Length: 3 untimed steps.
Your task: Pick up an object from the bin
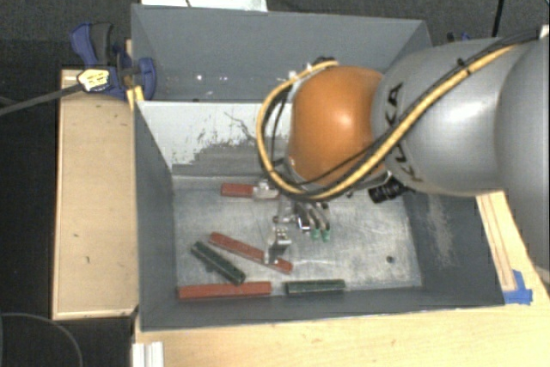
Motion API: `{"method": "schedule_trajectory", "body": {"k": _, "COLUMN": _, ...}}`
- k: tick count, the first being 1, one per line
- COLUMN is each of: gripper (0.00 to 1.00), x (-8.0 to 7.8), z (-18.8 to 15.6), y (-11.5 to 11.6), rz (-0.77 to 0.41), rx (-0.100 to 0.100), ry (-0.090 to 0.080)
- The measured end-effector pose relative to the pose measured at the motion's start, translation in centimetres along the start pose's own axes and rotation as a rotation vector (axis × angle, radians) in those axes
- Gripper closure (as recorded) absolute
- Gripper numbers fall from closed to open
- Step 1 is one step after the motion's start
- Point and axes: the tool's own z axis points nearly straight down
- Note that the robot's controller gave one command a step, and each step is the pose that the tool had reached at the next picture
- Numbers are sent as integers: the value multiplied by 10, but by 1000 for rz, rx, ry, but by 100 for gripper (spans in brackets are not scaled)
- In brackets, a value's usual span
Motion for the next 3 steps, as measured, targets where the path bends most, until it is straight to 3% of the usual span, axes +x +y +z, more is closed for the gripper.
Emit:
{"method": "schedule_trajectory", "body": {"k": 1, "gripper": 0, "x": 0, "z": 0, "y": 0, "rz": -1, "rx": 0, "ry": 0}}
{"method": "schedule_trajectory", "body": {"k": 2, "gripper": 100, "x": 10, "z": 96, "y": -8, "rz": -121, "rx": 0, "ry": 1}}
{"method": "schedule_trajectory", "body": {"k": 3, "gripper": 100, "x": 10, "z": 96, "y": -8, "rz": -119, "rx": 0, "ry": 1}}
